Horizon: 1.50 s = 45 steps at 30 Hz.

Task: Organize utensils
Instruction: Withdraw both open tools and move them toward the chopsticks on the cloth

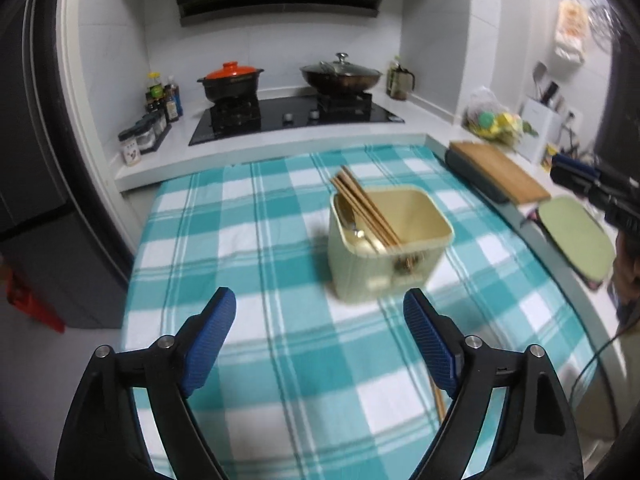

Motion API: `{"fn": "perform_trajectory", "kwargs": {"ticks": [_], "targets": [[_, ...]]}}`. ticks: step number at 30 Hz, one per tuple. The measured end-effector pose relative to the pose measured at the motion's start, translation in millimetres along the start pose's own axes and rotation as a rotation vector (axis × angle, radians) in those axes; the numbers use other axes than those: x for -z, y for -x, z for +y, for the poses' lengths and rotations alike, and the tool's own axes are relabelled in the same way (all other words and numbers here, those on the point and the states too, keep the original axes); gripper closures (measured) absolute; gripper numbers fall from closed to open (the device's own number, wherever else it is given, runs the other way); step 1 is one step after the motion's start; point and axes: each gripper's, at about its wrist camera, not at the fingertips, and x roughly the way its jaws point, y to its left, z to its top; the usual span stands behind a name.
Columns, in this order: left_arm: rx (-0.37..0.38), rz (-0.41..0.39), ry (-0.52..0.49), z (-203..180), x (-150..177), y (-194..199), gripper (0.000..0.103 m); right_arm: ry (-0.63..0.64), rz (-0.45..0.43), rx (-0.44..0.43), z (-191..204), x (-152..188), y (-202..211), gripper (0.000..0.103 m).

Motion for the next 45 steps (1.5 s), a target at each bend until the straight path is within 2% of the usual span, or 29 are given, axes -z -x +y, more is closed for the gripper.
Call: {"fn": "perform_trajectory", "kwargs": {"ticks": [5,11,17,21,24,32,43,45], "targets": [[0.023,-0.005,0.025,-21.5,67.5,26.2,0.013,0.055,0.007,0.065,17.7,44.5,54.3,0.057],[0.089,-0.01,0.125,-54.2,127.4,22.9,0.011,0.048,-0.016,0.134,40.7,102.5,96.4,0.057],[0.075,0.01,0.142,-82.1,159.2,9.2,0.011,-0.091,-0.033,0.159,60.8,172.3,105.7,0.057],[0.036,0.032,0.112,-90.5,170.9,1.4,0.011,-0.111,0.03,0.169,70.7,211.0,93.6,0.057],[0.04,0.046,0.139,-88.5,177.2,-4.2,0.011,-0.129,0.079,0.178,70.8,233.2,85.5,0.057],[0.003,0.058,0.147,-88.8,186.9,-12.3,0.011,-0.163,0.126,0.164,70.3,251.7,68.9,0.057],[-0.038,0.047,0.24,-60.1,189.3,-16.1,0.011,-0.192,0.223,0.129,73.7,257.2,37.2,0.057],[-0.039,0.046,0.253,-56.2,191.2,-16.9,0.011,-0.205,0.247,0.116,72.3,255.8,28.2,0.06]]}}
